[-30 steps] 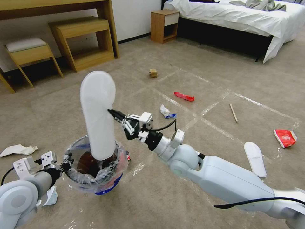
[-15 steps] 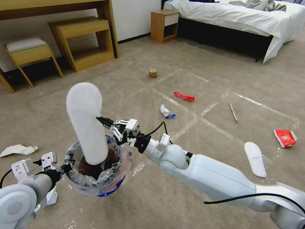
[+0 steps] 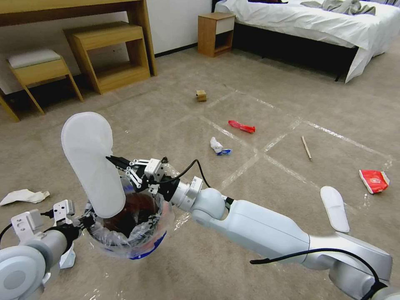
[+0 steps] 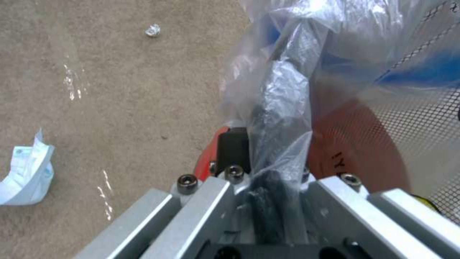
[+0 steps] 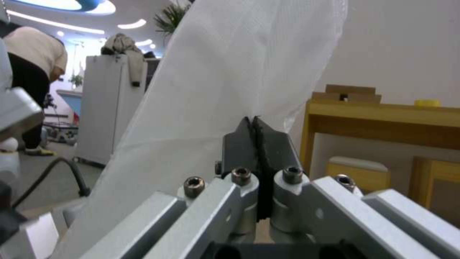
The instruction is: Pick up the trash bin and place the garbage on the floor into it.
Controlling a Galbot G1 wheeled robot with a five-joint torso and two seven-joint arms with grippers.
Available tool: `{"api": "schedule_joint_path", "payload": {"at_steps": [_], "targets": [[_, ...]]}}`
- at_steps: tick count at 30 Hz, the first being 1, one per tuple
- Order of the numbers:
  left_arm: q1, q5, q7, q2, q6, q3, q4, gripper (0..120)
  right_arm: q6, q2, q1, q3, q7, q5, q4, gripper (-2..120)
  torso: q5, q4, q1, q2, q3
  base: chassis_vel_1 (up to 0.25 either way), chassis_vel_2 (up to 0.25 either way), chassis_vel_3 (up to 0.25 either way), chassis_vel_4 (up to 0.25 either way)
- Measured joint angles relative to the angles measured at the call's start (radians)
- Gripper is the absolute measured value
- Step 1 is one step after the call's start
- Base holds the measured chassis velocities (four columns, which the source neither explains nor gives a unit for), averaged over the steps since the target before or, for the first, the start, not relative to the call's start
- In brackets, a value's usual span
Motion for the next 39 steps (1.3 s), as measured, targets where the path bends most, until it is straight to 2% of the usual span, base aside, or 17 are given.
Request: {"api": "schedule_joint_path", "payload": {"at_steps": [23,36,37,39], "targets": [[0.013,-0.002,0.001,-0.004,-0.002,-0.013,-0.008,0,0.062,-0.059,-0.067,0.032,-0.036,-0.08,-0.051,0,0.0001,0.0,0.0,0.0,0.0,0.0,0.0,0.0,0.0],[0.008,-0.002,0.001,-0.006,-0.004,-0.012,-0.007,0,0.074,-0.059,-0.094,0.032,-0.025,-0.106,-0.075,0,0.0001,0.0,0.0,0.0,0.0,0.0,0.0,0.0,0.0],[0.008,-0.002,0.001,-0.006,-0.004,-0.012,-0.006,0,0.074,-0.059,-0.096,0.032,-0.025,-0.107,-0.075,1,0.0,0.0,0.0,0.0,0.0,0.0,0.0,0.0,0.0],[0.008,-0.002,0.001,-0.006,-0.005,-0.012,-0.005,0,0.073,-0.057,-0.099,0.027,-0.024,-0.107,-0.075,10,0.0001,0.0,0.0,0.0,0.0,0.0,0.0,0.0,0.0]]}}
